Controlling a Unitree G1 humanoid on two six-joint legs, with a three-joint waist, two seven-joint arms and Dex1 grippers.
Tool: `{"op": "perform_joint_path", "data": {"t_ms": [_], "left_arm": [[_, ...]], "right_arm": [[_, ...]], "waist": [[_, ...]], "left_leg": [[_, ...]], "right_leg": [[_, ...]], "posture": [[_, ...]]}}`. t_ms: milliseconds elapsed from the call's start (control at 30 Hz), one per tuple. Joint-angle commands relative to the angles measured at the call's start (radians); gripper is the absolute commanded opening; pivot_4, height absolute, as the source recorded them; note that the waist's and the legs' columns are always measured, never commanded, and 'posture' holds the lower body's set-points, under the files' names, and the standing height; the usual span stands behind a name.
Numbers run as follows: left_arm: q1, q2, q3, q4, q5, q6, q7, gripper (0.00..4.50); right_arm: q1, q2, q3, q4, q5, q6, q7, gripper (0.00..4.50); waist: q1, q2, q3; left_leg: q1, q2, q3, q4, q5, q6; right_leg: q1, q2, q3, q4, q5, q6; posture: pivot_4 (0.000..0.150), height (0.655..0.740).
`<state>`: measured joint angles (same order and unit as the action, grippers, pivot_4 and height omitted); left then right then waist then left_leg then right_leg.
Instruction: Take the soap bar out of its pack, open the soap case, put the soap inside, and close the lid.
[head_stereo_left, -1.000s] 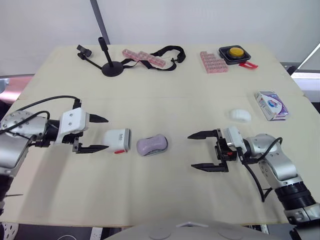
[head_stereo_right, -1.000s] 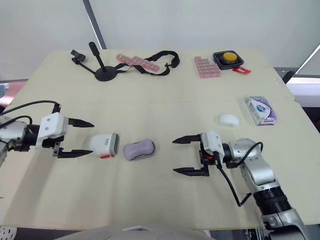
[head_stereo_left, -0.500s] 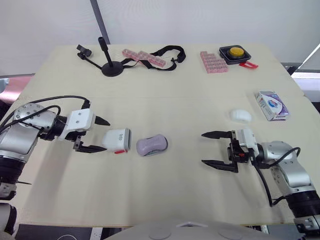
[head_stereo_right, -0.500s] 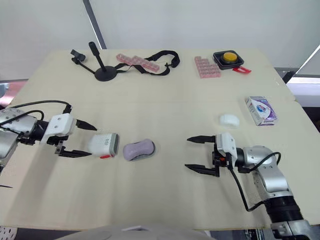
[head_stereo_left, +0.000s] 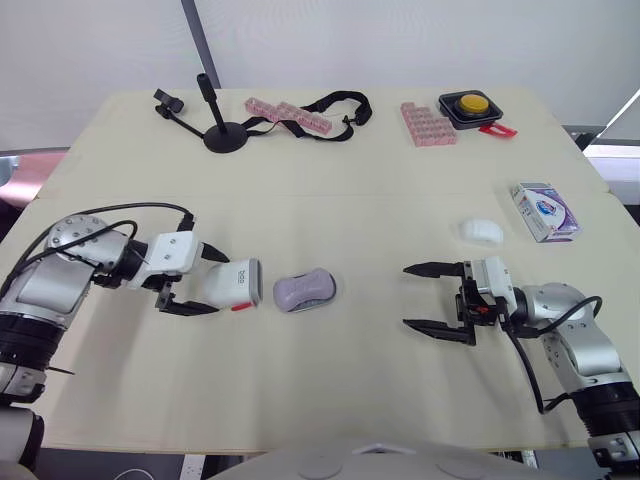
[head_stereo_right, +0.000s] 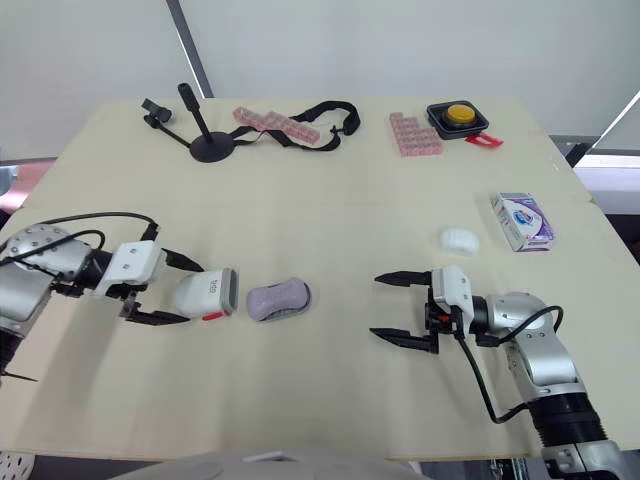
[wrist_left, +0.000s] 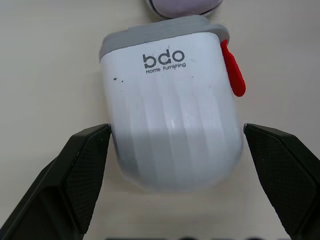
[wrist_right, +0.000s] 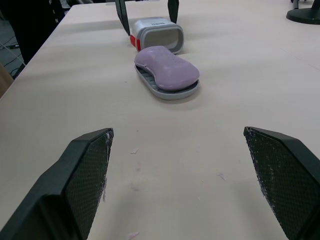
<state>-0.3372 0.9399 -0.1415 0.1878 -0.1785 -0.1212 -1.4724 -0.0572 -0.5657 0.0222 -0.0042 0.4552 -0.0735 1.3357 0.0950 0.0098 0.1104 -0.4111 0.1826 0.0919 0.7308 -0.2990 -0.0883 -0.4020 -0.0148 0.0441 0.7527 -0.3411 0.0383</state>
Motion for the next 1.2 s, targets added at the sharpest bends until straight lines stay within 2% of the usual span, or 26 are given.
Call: {"op": "perform_joint_path", "data": {"t_ms": [33,1000,1100,1200], "left_arm": [[-0.005,-0.008,0.006,0.022,0.026,-0.043,0.025,4.5],[-0.028,-0.072,0.013,0.082,0.05,-0.041,0.091,4.5],[-0.03,-0.081,0.017,0.081,0.038,-0.049,0.091,3.76],[-0.03,-0.083,0.019,0.08,0.039,-0.056,0.093,3.76]], "right_arm": [[-0.003,-0.008,-0.012,-0.009,0.008,-0.01,0.0,4.45],[-0.011,-0.017,-0.008,-0.005,0.006,-0.002,0.003,4.45],[-0.013,-0.018,-0.006,-0.003,0.005,0.0,0.004,4.5],[-0.013,-0.02,-0.003,-0.004,0.004,0.002,0.006,4.5]], "waist": [[0.0,0.0,0.0],[0.001,0.0,0.0],[0.001,0.0,0.0],[0.001,0.0,0.0]], "left_leg": [[0.0,0.0,0.0,0.0,0.0,0.0],[0.0,0.0,0.0,0.0,0.0,0.0],[0.0,0.0,0.0,0.0,0.0,0.0],[0.0,0.0,0.0,0.0,0.0,0.0]], "right_leg": [[0.0,0.0,0.0,0.0,0.0,0.0],[0.0,0.0,0.0,0.002,0.0,0.0],[0.0,0.0,0.0,0.002,0.0,0.0],[0.0,0.0,0.0,0.002,0.0,0.0]], "posture": [[0.15,0.7096],[0.15,0.7096],[0.15,0.7096],[0.15,0.7096]]}}
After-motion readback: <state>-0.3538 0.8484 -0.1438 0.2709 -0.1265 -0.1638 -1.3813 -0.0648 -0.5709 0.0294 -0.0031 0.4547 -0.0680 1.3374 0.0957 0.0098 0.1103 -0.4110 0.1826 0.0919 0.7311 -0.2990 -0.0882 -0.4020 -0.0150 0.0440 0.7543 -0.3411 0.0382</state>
